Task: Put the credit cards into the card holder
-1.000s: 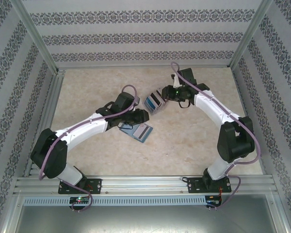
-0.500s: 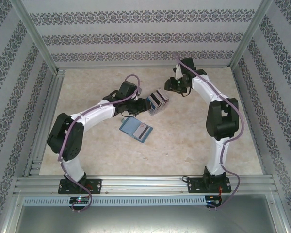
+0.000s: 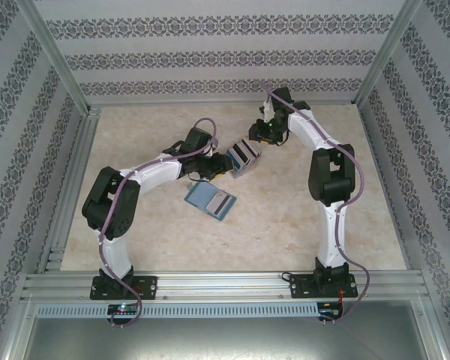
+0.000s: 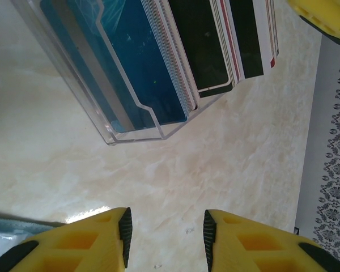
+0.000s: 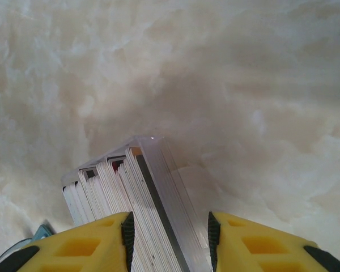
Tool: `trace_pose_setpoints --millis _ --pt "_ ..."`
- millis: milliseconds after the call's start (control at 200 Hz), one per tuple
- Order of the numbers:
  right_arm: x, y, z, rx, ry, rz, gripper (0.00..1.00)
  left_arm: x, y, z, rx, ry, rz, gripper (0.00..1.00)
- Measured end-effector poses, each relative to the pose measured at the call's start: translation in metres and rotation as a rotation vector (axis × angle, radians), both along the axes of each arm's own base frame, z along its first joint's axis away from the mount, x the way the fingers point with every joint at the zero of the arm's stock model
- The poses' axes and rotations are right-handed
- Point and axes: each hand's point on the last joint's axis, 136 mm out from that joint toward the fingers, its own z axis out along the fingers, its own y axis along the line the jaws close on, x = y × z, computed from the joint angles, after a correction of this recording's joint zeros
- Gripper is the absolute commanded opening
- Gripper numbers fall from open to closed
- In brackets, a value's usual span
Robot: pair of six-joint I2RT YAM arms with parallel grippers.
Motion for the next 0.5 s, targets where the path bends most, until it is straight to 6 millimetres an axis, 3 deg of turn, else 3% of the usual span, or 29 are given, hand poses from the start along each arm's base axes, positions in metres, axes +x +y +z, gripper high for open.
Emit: trace_pose_setpoints --millis 245,500 --pt "-0.007 0.010 -0.003 -0.002 0.016 0.034 0.42 0.006 -0.003 -0.024 0.000 0.045 -0.007 0.41" --pt "-0.008 0.011 -0.007 -0.007 0.025 0.041 0.42 0.013 -0.009 -0.033 -0.010 0.056 -0.015 0.41"
